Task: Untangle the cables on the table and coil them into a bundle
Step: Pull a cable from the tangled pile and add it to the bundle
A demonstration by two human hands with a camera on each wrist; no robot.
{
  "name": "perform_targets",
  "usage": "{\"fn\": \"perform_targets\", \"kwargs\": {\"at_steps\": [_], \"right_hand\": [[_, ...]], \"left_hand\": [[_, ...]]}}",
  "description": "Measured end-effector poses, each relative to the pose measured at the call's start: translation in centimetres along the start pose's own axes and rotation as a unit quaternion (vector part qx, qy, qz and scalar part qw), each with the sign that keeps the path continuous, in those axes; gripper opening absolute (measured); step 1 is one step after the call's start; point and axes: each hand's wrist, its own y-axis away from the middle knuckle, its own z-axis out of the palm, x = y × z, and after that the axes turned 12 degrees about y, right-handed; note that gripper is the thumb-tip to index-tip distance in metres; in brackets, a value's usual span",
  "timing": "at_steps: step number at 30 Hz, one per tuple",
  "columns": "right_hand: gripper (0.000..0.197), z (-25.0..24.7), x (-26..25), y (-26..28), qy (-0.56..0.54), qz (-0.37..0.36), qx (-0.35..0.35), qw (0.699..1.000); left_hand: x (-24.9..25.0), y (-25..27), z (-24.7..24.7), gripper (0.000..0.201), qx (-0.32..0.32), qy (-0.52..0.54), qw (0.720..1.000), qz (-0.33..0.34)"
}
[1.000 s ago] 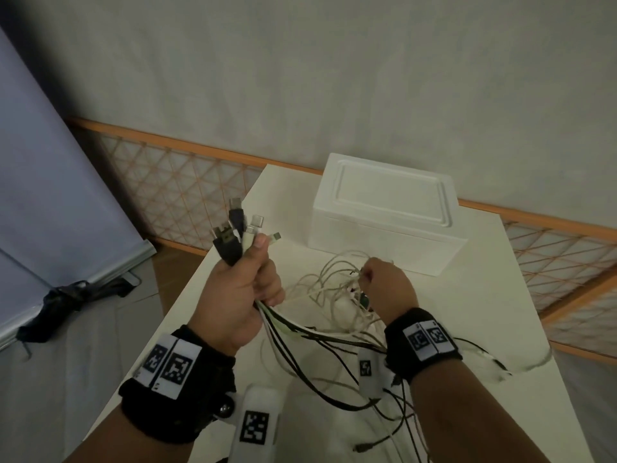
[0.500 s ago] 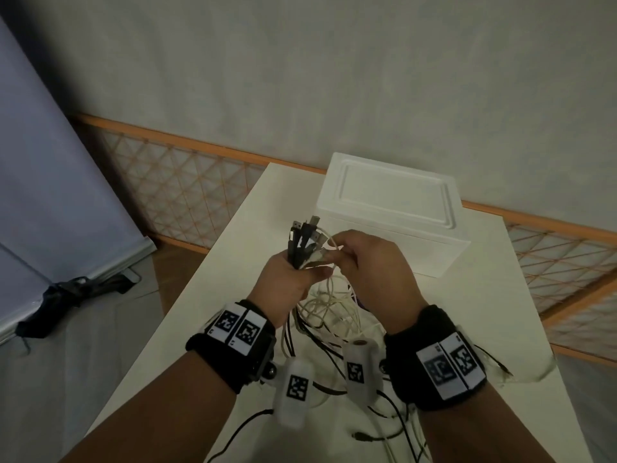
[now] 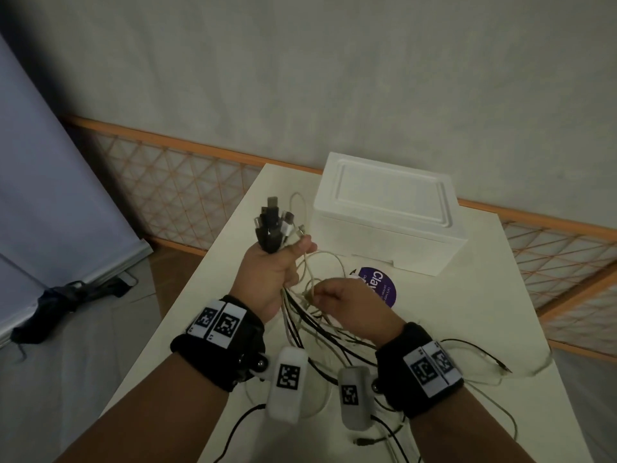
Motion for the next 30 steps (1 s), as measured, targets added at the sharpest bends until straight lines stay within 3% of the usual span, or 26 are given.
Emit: {"fn": "perform_targets", "kwargs": {"at_steps": [2,5,8,10,13,15,18,22,23,24,27,28,30], "right_hand": [[0.016,0.6,0.7,-0.2,0.056,-0.004,0.009,0.998],[0.014,0.1,0.6,-0.5,0.042,-0.001,0.116,0.992],[0.02,-1.8,-1.5,-0.1,0.001,-0.046,0.241,0.969],[0.022,-3.3,-3.8,0.5,-0.043,-0.088,0.286,0.953],[0.024,-5.2,-5.8,1.5,-0.081,-0.125,0.356,0.923],[0.024,-6.0,-6.3,2.2,-0.113,-0.131,0.397,0.901],[0.024,-6.5,-6.8,2.6,-0.149,-0.122,0.399,0.897],[0.019,-7.3,-6.1,2.7,0.047,-0.141,0.429,0.891],[0.019,-7.6,-5.6,2.7,0.072,-0.135,0.444,0.883],[0.019,-8.0,-5.0,2.6,0.068,-0.118,0.451,0.882],[0.018,-8.7,-3.9,2.4,0.04,-0.069,0.466,0.881],[0.018,-8.9,-3.5,2.5,0.068,-0.069,0.481,0.872],[0.017,-9.7,-2.8,2.9,0.159,-0.084,0.529,0.829]], "left_hand": [[0.2,-0.1,0.0,0.014,0.0,0.009,1.0,0.001],[-0.3,0.5,-0.2,0.008,-0.029,-0.029,0.999,-0.003],[-2.7,0.7,-1.0,0.03,-0.059,-0.153,0.986,-0.04],[-4.6,0.4,-1.9,0.032,-0.077,-0.204,0.973,-0.07],[-5.7,-0.9,-3.3,0.018,-0.027,-0.289,0.955,-0.065],[-5.7,-1.6,-4.2,0.015,-0.006,-0.368,0.928,-0.057],[-5.7,-1.6,-4.6,0.014,-0.029,-0.53,0.846,-0.044],[-5.8,-2.2,-5.5,0.023,-0.03,-0.596,0.8,-0.064],[-5.7,-2.4,-5.8,0.024,-0.028,-0.592,0.803,-0.066],[-5.6,-2.5,-5.9,0.024,-0.019,-0.562,0.825,-0.059],[-4.8,-2.3,-4.8,0.01,0.01,-0.359,0.932,-0.041],[-4.2,-2.2,-4.3,0.004,0.012,-0.32,0.947,-0.039],[-3.5,-2.7,-4.6,0.021,0.021,-0.312,0.949,-0.031]]}}
